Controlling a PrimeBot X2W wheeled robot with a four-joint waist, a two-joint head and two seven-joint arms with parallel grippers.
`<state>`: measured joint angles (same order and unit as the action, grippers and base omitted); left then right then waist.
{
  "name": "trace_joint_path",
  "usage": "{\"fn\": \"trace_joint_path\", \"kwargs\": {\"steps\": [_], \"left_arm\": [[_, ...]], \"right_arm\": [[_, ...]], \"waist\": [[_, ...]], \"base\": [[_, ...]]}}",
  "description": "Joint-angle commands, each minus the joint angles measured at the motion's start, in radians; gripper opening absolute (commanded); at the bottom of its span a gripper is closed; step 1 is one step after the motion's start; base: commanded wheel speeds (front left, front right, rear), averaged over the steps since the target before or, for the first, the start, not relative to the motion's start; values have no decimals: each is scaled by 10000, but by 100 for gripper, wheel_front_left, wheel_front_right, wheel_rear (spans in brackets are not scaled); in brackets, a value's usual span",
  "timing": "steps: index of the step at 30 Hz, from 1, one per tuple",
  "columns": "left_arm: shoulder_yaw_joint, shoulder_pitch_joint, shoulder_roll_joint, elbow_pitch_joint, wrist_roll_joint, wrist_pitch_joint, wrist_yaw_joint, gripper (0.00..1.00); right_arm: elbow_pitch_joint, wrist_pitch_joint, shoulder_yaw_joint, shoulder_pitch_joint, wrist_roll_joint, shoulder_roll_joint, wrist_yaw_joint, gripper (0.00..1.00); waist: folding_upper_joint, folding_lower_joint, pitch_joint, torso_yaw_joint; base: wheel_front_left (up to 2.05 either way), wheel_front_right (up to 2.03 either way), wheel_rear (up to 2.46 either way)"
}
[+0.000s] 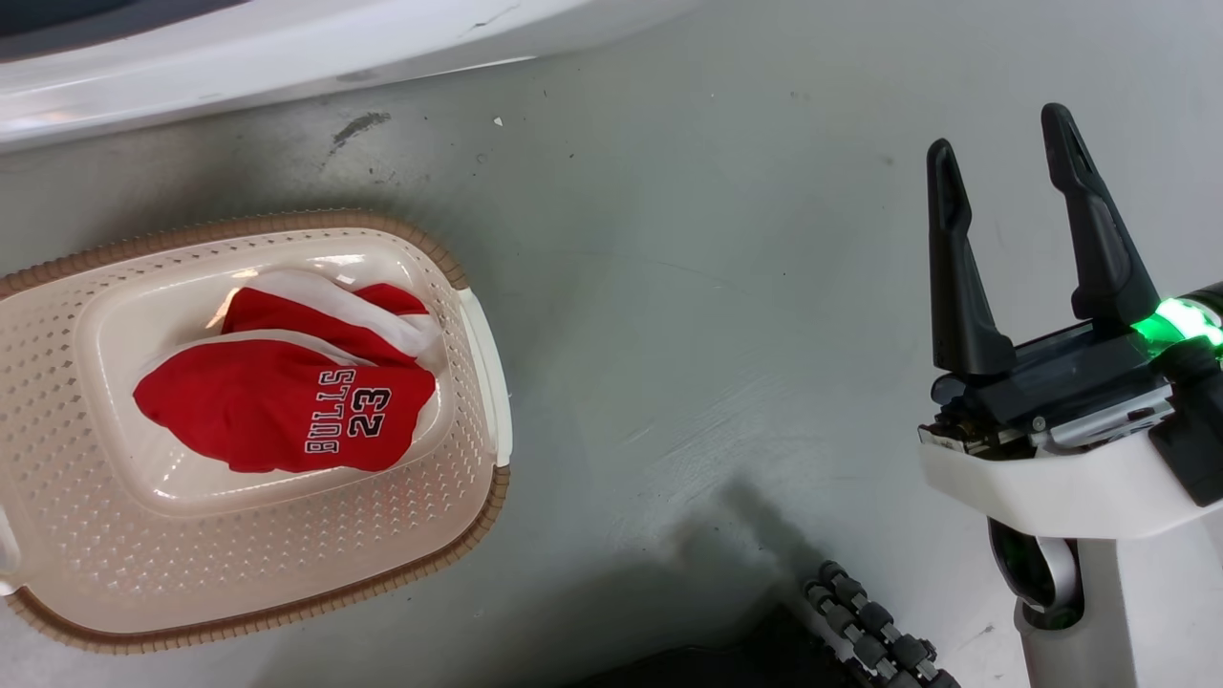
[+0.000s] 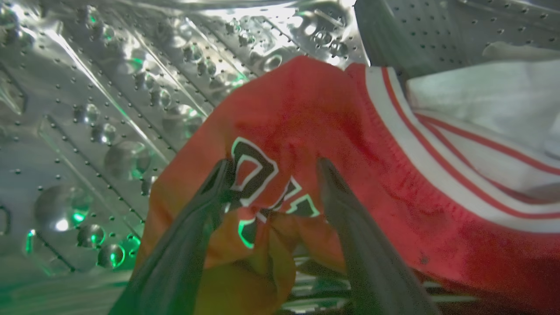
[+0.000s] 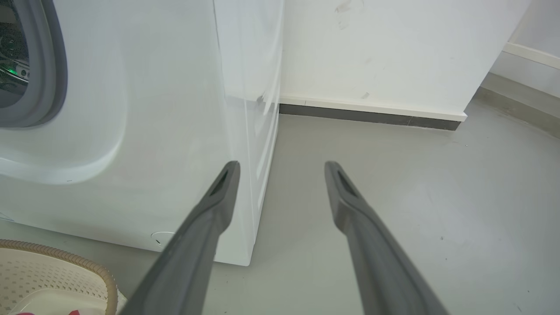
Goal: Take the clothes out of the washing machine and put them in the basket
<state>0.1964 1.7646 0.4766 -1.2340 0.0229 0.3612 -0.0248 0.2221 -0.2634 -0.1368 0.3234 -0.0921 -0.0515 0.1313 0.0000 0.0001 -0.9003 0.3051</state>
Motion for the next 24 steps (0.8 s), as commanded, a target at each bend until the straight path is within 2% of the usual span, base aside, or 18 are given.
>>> {"fn": "trace_joint_path", "kwargs": {"steps": [1,2,4,5,12,24], "left_arm": [[78,-208,145,-118,75,-186,103,100],[101,-183,149,-131,61,-251,115,100],[130,-126,167,-173,41,-329,86,5],[119,-92,178,-190,1,-362,73,0],[271,41,270,-259,-50,-666,-12,0],[385,-268,38,-225,-353,-2330,-273,0]], "right_arm": [[39,-20,-12,108,-83,24,-10,100],[36,-20,-19,109,-92,26,-10,100],[23,-20,-25,117,-102,24,-10,100],[12,-20,-30,127,-120,24,-10,100],[-23,-20,10,198,-157,24,-10,100],[-272,-20,-55,113,-88,24,-10,100]], "waist": [[0,-1,-43,18],[0,-1,-53,29],[0,-1,-72,48],[0,-1,-78,64],[0,-1,-115,89],[0,-1,537,-21]], "base": [[0,0,0],[0,0,0],[0,0,0],[0,0,0],[0,0,0],[0,0,0]]}}
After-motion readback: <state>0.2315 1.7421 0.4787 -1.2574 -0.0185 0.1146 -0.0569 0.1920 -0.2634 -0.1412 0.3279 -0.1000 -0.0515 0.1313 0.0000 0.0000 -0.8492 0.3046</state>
